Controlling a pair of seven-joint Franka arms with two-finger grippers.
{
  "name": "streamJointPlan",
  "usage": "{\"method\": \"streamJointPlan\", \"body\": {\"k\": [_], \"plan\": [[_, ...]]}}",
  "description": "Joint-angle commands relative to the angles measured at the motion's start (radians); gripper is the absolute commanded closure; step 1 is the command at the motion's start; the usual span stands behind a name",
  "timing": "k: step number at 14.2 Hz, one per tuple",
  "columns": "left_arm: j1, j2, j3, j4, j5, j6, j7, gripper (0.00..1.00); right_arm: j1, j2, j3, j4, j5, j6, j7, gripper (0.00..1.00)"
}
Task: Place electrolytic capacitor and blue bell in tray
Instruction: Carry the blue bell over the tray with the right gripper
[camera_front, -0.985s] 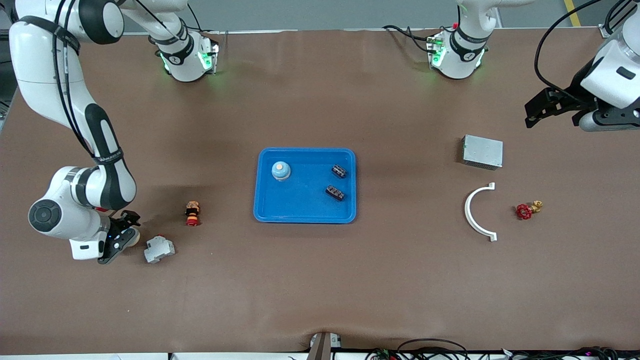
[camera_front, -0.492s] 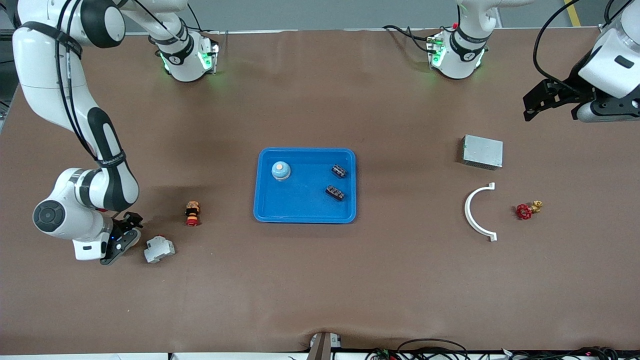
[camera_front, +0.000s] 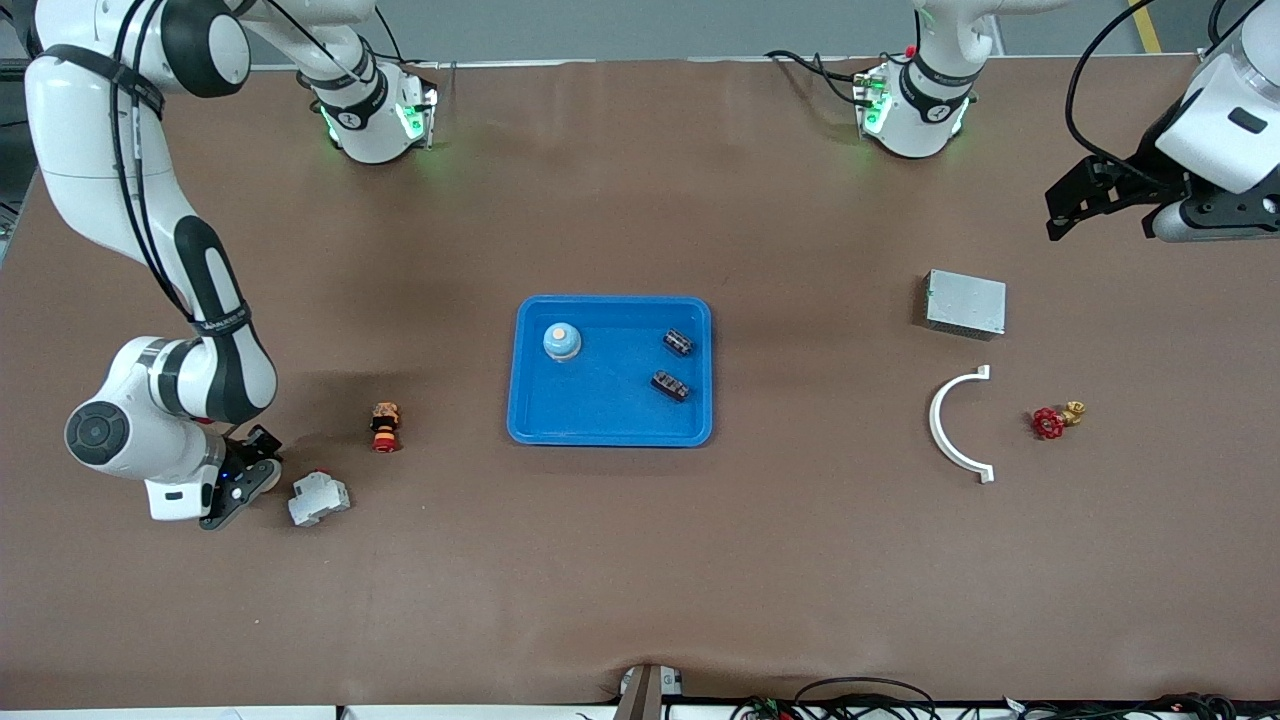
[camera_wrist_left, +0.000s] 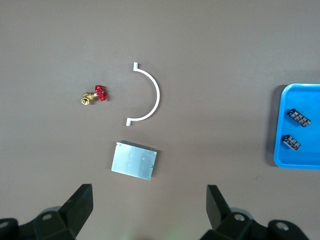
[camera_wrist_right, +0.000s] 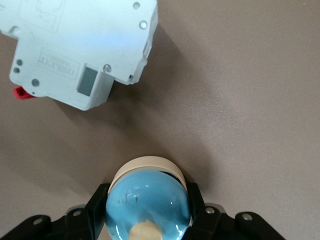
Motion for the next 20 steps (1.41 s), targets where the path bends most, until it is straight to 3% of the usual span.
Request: {"method": "streamJointPlan", "body": {"k": [1,6,9,12,14,17,20], "plan": [[0.006,-0.013,-0.004,-0.015,-0.018,0.015,0.007,0.00,0.009,-0.030,0.007,0.032,0.017,-0.113,-0.004,0.83],[0.006,-0.011,-0.004,-0.014,-0.017,0.022,0.007,0.00,0.087,-0.192,0.006,-0.015,0.087,-0.308,0.192,0.83],[0.009,-0.016,-0.002,-0.009,-0.017,0.022,0.007,0.00,0.166,-0.315,0.006,-0.081,0.172,-0.393,0.448,0.83],[0.009,-0.011,-0.002,-0.011,-0.006,0.032,0.007,0.00,0.314,-0.442,0.006,-0.191,0.199,-0.393,0.801,0.83],[0.007,-0.011,-0.002,-0.009,-0.006,0.032,0.007,0.00,0.429,-0.474,0.004,-0.222,0.265,-0.379,1.081,0.83],[0.007,-0.004,-0.002,-0.006,-0.005,0.054,0.010,0.00,0.573,-0.469,0.003,-0.239,0.325,-0.277,1.329,0.83],[0.007,0.003,-0.002,-0.006,-0.006,0.055,0.010,0.00,0.669,-0.420,-0.005,-0.262,0.325,-0.124,1.451,0.82]]}}
